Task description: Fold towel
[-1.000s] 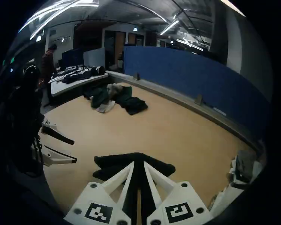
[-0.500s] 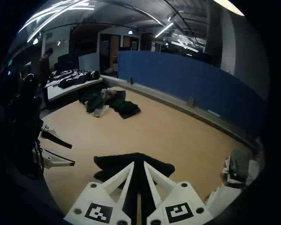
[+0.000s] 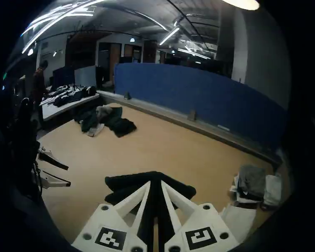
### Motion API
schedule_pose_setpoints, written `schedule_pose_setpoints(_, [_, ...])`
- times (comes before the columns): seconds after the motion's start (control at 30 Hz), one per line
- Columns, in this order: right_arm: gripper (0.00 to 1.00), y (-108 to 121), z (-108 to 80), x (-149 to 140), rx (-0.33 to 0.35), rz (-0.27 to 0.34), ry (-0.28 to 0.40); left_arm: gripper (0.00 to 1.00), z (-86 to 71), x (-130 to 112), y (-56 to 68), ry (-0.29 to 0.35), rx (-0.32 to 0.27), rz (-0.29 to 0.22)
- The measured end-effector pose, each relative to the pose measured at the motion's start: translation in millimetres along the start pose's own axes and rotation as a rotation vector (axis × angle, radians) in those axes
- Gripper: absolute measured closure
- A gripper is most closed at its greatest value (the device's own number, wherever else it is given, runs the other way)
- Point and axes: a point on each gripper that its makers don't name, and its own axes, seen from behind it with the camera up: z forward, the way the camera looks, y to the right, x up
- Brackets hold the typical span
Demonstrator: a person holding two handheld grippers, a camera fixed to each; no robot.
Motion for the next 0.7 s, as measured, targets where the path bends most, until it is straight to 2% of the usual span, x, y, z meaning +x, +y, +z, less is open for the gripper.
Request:
schedule_pose_setpoints(0.37, [0.98,80.7,-16.1,8.4,-0.088,0.006,0.009,0.03,4.2,0.2,0.6,-0.006,0.013,-0.004])
schedule_pose_setpoints(0.7, [0.98,148.6,-20.7,6.6,-0.168,-0.014,-0.004,0.03,10.8,2.5,3.8,-0.011,0.023,-0.009])
